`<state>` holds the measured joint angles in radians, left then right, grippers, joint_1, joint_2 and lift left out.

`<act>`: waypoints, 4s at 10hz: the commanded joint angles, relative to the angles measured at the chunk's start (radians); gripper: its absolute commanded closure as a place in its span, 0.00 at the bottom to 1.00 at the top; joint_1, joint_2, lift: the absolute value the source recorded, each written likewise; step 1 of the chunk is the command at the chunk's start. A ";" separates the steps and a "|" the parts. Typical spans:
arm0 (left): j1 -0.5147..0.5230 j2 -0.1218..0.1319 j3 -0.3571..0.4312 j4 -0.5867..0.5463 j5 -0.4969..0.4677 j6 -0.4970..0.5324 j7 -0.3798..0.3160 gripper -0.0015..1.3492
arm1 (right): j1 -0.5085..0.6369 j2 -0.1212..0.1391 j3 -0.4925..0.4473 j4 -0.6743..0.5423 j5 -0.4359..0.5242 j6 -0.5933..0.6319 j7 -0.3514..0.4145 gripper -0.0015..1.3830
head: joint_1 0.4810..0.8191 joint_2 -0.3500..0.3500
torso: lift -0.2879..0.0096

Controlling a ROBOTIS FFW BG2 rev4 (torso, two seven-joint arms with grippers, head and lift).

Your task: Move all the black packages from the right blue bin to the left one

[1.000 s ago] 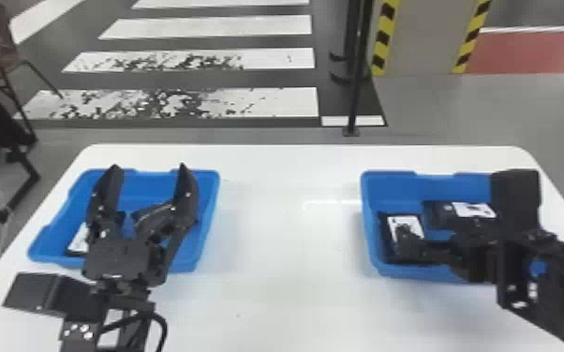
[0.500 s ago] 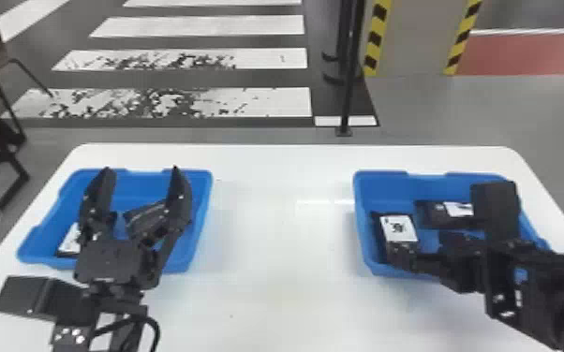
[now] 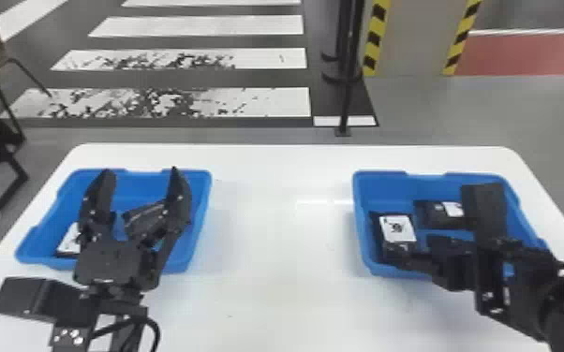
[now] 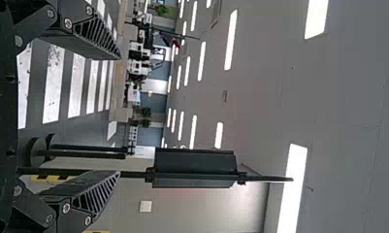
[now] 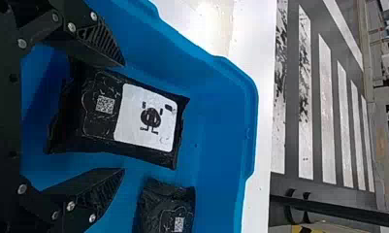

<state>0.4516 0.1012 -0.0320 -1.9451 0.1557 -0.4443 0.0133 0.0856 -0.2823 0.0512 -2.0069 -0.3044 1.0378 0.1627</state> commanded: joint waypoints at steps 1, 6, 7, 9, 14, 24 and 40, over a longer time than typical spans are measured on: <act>0.000 0.000 0.000 0.000 0.000 0.000 -0.001 0.18 | -0.022 -0.001 0.003 0.040 -0.021 0.000 0.003 0.46 | 0.63 0.56 | 0.39; 0.005 -0.003 0.004 0.000 0.008 -0.002 -0.007 0.18 | -0.029 -0.001 0.001 0.089 -0.071 -0.066 0.029 0.85 | 0.63 0.58 | 0.39; 0.005 -0.003 0.004 0.000 0.008 -0.005 -0.007 0.18 | -0.014 -0.001 -0.015 0.086 -0.075 -0.090 0.031 0.85 | 0.63 0.58 | 0.39; 0.005 -0.003 -0.006 0.000 0.036 -0.017 -0.007 0.18 | 0.010 0.005 -0.079 0.084 -0.079 -0.157 0.049 0.85 | 0.63 0.57 | 0.39; -0.007 0.023 -0.120 -0.076 0.421 0.145 -0.053 0.18 | -0.093 -0.057 0.013 0.263 -0.384 -0.505 0.433 0.85 | 0.63 0.56 | 0.39; -0.071 0.038 -0.189 -0.088 0.520 0.366 -0.145 0.23 | -0.208 -0.084 0.378 0.251 -0.601 -0.540 0.472 0.85 | 0.63 0.78 | 0.39; -0.339 0.026 0.082 0.388 -0.279 0.182 0.070 0.09 | -0.213 -0.067 0.212 0.351 -0.384 -0.672 0.420 0.05 | 0.63 0.90 | 0.40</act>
<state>0.1146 0.1258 0.0548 -1.5601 -0.1183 -0.2571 0.0839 -0.1345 -0.3505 0.2948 -1.6320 -0.7364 0.3476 0.5827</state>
